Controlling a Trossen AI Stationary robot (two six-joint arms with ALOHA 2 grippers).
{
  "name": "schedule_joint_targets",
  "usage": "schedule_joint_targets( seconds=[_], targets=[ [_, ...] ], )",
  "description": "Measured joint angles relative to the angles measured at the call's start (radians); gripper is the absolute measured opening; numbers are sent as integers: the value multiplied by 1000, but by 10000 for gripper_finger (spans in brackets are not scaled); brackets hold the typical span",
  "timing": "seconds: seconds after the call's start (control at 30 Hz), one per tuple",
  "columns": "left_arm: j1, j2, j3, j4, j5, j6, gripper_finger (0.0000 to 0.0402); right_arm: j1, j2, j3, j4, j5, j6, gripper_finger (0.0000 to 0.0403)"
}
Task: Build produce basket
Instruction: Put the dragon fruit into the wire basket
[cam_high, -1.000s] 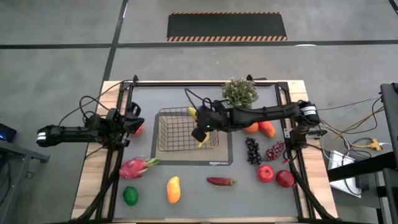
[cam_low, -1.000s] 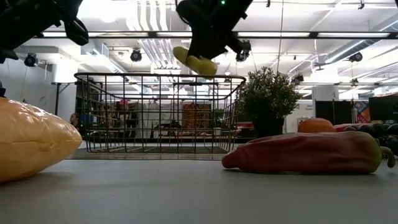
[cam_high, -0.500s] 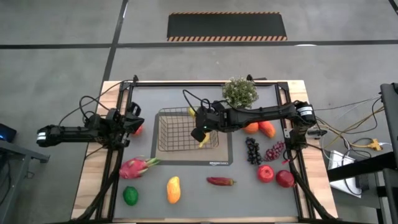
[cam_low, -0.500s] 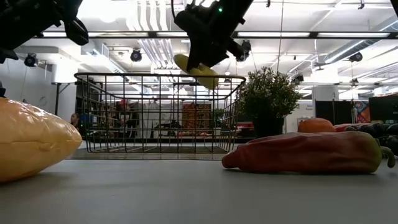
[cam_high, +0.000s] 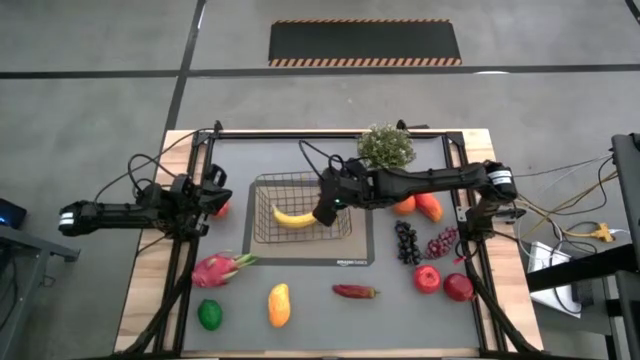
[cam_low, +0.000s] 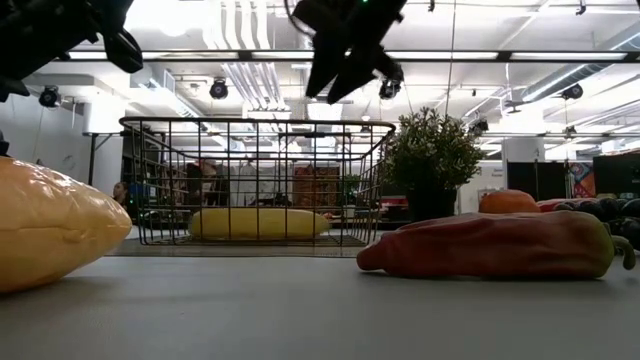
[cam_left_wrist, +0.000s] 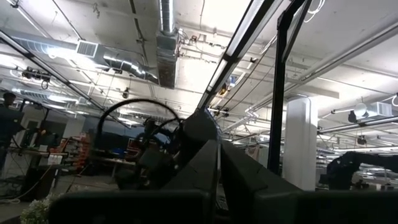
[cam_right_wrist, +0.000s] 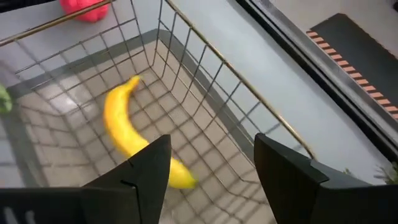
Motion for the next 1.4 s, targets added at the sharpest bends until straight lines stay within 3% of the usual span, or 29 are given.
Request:
schedule_joint_targets(
  seconds=[0.4,0.7,0.93,1.17,1.27,1.4],
  targets=[
    [0,66,0,2,3,-72,3,201,-106,-28,-136,7,-8,203],
    [-1,106,39,55,-5,-320,3,325,-160,-108,-123,9,-73,203],
    [-16,210,169,44,4,-376,3,347,-241,-230,-17,11,-143,203],
    [-102,329,312,37,89,-522,3,345,-379,-407,193,10,-261,203],
    [-163,364,382,-57,86,-532,1,345,-442,-486,294,8,-294,203],
    [-236,401,500,-339,31,-550,0,345,-521,-582,407,8,-336,203]
  ],
)
